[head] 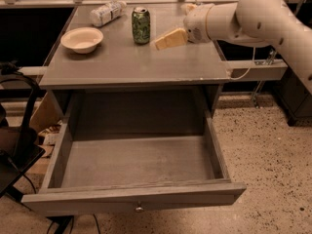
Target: Place green can into top drawer
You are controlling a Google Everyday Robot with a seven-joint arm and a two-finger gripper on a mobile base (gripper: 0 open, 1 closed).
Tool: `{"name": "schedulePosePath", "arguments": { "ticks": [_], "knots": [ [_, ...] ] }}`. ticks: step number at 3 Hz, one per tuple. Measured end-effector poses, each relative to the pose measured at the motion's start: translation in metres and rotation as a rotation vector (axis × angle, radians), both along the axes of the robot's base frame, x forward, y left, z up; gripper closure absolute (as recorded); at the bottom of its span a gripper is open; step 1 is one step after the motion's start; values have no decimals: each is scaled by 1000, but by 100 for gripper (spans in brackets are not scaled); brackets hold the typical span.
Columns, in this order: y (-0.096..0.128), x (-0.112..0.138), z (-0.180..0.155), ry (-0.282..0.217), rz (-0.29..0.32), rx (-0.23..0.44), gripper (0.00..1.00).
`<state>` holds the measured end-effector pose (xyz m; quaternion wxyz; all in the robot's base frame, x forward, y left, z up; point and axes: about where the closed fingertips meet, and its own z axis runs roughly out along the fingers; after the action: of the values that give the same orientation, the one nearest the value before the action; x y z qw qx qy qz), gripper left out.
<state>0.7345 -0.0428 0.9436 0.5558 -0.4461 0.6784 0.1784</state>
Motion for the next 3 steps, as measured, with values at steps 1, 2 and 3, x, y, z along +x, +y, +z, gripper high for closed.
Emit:
{"name": "schedulePosePath", "arguments": {
  "ticks": [1, 2, 3],
  "knots": [
    [28, 42, -7, -18, 0, 46, 0],
    [48, 74, -14, -21, -19, 61, 0],
    [60, 98, -22, 1, -54, 114, 0]
  ]
}}
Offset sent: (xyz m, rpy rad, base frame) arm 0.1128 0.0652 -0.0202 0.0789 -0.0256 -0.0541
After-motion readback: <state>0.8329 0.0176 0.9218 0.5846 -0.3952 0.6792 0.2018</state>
